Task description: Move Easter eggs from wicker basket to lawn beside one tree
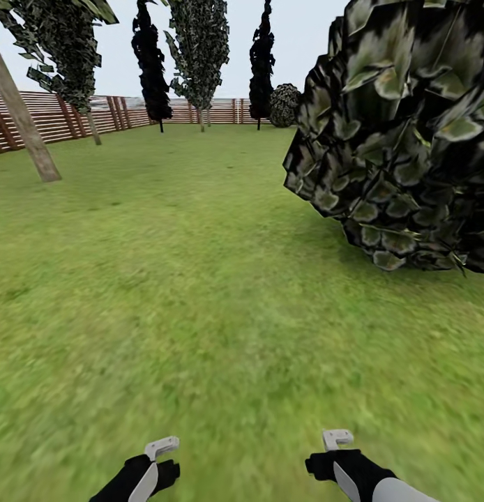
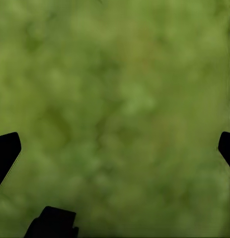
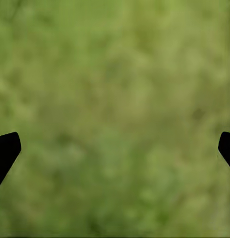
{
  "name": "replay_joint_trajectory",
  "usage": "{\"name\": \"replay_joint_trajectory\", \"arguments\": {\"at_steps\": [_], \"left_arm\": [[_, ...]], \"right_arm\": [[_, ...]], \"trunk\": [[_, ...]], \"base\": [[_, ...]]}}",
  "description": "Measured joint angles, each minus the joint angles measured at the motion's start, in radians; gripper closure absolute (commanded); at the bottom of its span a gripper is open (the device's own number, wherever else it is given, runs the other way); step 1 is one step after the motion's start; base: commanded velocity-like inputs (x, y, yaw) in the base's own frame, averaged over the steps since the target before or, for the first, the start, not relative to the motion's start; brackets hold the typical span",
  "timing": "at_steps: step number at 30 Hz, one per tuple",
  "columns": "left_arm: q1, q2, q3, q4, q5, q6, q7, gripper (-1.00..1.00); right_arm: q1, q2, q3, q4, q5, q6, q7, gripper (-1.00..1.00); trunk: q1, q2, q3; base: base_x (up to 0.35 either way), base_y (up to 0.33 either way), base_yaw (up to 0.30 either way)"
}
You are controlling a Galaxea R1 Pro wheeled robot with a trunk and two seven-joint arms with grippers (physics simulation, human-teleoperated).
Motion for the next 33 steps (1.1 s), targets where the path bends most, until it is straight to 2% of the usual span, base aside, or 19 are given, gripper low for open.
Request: {"name": "replay_joint_trajectory", "arguments": {"at_steps": [24, 33], "left_arm": [[0.001, 0.0, -0.001, 0.0, 0.0, 0.0, 0.0, -1.0], [0.001, 0.0, 0.0, 0.0, 0.0, 0.0, 0.0, -1.0]], "right_arm": [[0.0, 0.0, 0.0, 0.0, 0.0, -0.001, 0.0, -1.0], [0.0, 0.0, 0.0, 0.0, 0.001, -0.001, 0.0, -1.0]], "trunk": [[0.0, 0.0, 0.0], [0.0, 0.0, 0.0]], "base": [[0.327, 0.0, 0.001], [0.326, 0.0, 0.142]]}}
